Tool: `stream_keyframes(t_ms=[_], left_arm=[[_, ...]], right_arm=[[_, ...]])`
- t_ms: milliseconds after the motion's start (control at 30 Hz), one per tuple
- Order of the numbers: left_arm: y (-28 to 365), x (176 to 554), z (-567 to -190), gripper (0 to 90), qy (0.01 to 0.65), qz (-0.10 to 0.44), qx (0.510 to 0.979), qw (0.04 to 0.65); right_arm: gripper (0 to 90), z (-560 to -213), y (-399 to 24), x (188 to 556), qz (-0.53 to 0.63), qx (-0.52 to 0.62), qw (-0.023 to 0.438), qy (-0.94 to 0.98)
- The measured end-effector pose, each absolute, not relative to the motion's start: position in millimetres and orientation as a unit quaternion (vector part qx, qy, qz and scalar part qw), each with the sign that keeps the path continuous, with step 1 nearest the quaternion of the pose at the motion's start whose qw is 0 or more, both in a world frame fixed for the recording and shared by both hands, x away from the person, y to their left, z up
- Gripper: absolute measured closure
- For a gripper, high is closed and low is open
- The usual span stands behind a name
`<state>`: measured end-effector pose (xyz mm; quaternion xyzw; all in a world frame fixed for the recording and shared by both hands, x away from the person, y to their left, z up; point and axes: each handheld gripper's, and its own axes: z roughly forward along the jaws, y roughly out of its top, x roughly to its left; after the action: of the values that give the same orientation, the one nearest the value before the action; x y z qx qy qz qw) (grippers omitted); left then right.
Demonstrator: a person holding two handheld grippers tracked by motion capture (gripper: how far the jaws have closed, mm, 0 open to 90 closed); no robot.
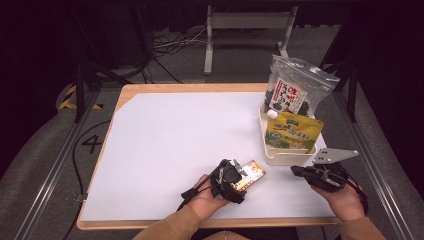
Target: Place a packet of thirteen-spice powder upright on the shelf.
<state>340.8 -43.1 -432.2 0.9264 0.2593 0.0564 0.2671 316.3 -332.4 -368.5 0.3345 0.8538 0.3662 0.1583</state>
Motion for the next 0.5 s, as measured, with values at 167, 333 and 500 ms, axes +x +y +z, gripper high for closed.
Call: stream_keyframes(t_ms=[167, 333, 500], left_arm=[[-41.9, 340.9, -432.1, 32.1, 0.256, 0.056, 0.927, 0.269], [-39.9, 337.9, -431.4, 32.3, 0.251, 0.065, 0.925, 0.277], [-32.8, 333.5, -421.3, 32.3, 0.245, 0.08, 0.918, 0.303]], right_arm=[[88.8, -366.7, -330.7, 315.9, 0.367, 0.333, 0.157, 0.854], [85.9, -364.1, -327.6, 315.8, 0.374, 0.328, 0.154, 0.854], [80.7, -360.3, -323.1, 317.2, 0.383, 0.326, 0.146, 0.852]])
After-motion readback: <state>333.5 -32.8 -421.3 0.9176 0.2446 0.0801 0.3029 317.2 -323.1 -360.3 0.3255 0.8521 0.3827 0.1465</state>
